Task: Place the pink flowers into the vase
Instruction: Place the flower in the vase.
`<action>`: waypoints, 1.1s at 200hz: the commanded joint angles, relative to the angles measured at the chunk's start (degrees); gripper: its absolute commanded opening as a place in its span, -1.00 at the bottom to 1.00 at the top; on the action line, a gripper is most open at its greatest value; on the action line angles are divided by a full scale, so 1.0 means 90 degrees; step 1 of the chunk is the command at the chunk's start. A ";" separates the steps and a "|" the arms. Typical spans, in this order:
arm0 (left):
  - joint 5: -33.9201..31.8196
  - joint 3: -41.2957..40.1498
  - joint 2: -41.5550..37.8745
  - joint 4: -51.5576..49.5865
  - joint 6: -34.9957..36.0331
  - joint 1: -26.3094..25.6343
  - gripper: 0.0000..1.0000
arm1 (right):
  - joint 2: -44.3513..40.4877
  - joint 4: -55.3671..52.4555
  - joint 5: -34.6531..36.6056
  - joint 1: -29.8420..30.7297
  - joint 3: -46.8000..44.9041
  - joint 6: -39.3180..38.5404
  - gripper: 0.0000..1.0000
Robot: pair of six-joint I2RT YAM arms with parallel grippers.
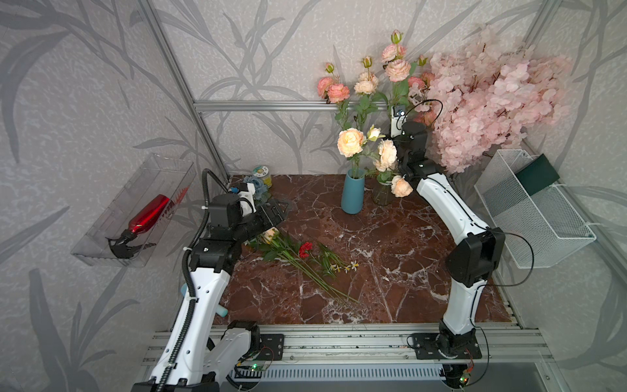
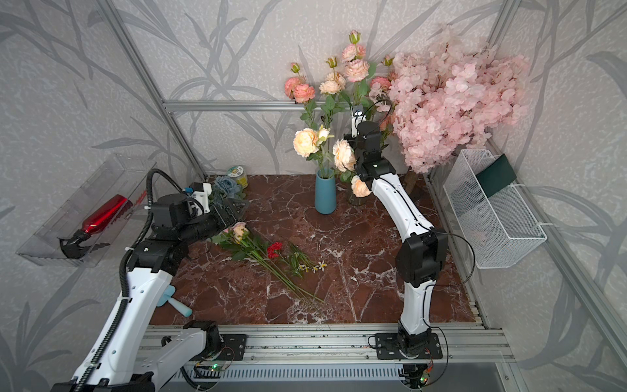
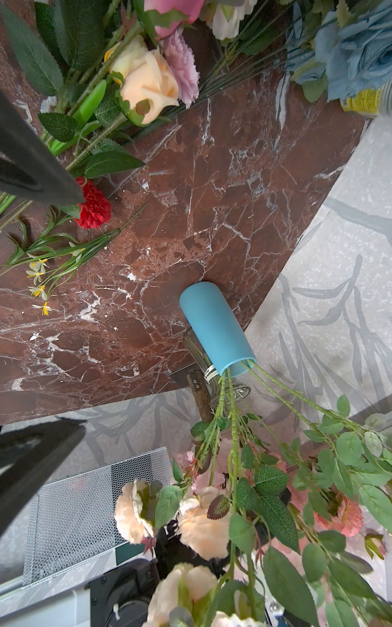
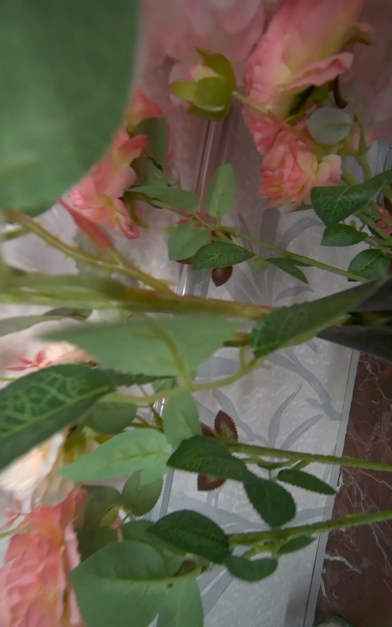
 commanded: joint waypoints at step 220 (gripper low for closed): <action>-0.2144 -0.1393 0.1948 -0.0950 -0.1427 0.1104 0.68 | -0.2748 -0.2160 -0.1138 0.2287 0.0987 -0.0879 -0.28</action>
